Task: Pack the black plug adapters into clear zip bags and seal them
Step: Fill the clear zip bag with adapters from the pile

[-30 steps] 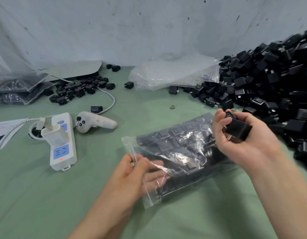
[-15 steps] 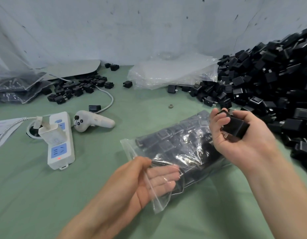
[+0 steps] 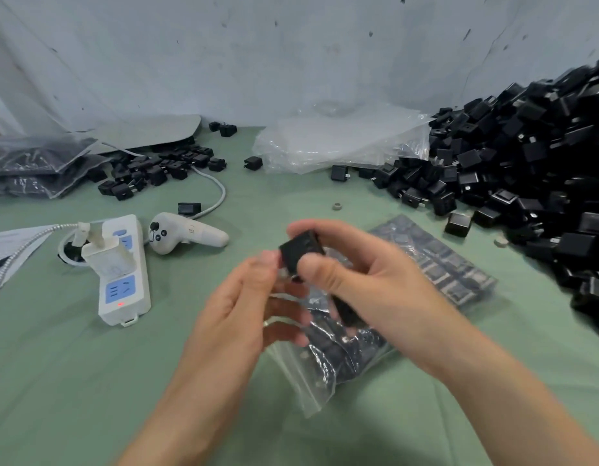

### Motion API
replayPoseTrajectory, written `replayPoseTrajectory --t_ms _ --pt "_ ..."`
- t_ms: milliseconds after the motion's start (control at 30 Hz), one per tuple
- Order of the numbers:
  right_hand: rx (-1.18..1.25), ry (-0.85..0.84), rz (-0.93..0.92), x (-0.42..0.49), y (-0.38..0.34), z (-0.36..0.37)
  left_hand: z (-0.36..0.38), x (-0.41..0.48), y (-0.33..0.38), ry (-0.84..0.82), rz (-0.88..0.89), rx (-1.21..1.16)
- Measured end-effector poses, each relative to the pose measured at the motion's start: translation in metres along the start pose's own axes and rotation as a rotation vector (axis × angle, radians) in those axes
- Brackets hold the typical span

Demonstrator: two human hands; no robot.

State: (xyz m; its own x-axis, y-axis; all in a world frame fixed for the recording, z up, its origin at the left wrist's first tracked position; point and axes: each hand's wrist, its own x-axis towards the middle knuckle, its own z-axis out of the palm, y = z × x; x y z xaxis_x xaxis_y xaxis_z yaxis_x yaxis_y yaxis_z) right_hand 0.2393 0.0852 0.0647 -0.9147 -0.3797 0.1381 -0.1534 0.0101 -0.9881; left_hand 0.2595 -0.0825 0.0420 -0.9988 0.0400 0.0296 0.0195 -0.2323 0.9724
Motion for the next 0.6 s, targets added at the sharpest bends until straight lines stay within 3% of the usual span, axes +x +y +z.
replayPoseTrajectory --t_ms 100,200,333,467,600 --pt "-0.245 -0.055 -0.125 -0.001 0.006 0.009 -0.001 -0.002 0.002 -0.151 -0.077 -0.099" --pt "-0.348 -0.02 -0.16 0.001 0.012 0.008 -0.015 -0.001 0.004 -0.043 -0.109 -0.072" --pt "-0.234 0.178 -0.097 0.004 0.013 -0.007 -0.052 -0.001 0.001 0.21 -0.133 0.344" --pt "0.056 0.433 0.052 0.006 0.009 -0.026 -0.054 -0.007 -0.003 0.177 -0.179 0.565" --pt "0.262 0.614 0.167 0.008 0.011 -0.039 -0.044 -0.013 -0.011 0.013 -0.112 0.708"
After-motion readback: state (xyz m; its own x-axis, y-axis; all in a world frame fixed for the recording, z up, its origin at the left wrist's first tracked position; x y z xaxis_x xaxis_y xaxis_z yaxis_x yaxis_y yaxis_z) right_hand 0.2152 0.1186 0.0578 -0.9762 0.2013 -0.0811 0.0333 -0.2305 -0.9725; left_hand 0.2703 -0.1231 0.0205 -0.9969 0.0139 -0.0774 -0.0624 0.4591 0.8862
